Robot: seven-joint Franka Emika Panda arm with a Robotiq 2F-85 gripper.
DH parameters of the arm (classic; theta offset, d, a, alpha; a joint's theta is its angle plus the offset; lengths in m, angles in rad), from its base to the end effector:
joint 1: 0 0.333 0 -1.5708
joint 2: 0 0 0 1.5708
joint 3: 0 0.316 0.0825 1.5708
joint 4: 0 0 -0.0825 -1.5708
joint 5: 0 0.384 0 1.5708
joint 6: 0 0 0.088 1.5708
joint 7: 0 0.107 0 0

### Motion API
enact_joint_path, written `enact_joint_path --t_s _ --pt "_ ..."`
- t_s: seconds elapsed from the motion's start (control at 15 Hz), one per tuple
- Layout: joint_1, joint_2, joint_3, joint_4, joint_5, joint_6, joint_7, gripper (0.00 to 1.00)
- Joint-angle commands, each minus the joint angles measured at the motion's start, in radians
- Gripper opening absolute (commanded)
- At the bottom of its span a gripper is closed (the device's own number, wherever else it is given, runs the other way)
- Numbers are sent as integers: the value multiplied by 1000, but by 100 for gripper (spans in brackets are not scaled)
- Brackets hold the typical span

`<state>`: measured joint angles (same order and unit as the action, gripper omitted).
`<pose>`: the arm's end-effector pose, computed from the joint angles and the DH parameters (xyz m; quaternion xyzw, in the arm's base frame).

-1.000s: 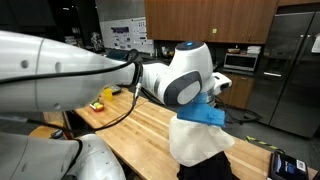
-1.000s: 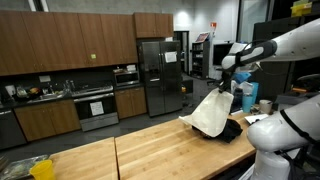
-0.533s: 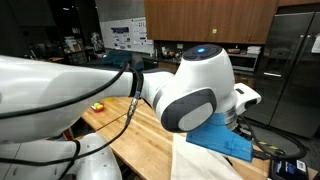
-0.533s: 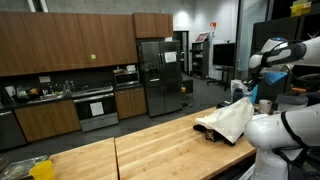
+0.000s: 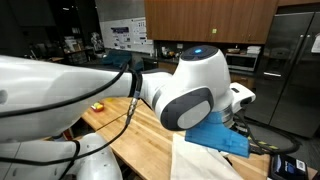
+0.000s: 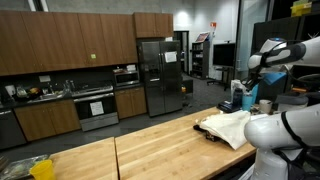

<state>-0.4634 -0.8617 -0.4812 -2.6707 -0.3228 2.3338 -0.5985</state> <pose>0.1941 -0.2981 0.5088 0.9691 -0.0540 0.2054 0.1256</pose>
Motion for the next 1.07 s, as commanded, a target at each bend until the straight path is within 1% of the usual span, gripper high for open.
enact_joint_path --t_s 0.0,0.07,0.13,0.2,0.27,0.4,0.47,0.6,0.8,0.87,1.0 --pt "33 -42 28 -45 -42 6 -29 57" --pt "66 -66 55 -66 -38 -13 -48 63" --pt "101 -81 84 -85 -20 -25 -42 69" --pt "147 -93 127 -101 4 -40 -22 75" --pt "206 -97 157 -103 36 -65 -14 83" --pt "334 -88 222 -106 101 -90 11 95" --pt "404 -73 249 -100 146 -101 28 99" --pt "538 -23 312 -82 211 -98 51 100" --pt "733 111 368 -44 304 -44 59 100" --pt "786 168 380 -31 330 -28 51 100" --pt "838 284 424 -15 323 -3 37 100"
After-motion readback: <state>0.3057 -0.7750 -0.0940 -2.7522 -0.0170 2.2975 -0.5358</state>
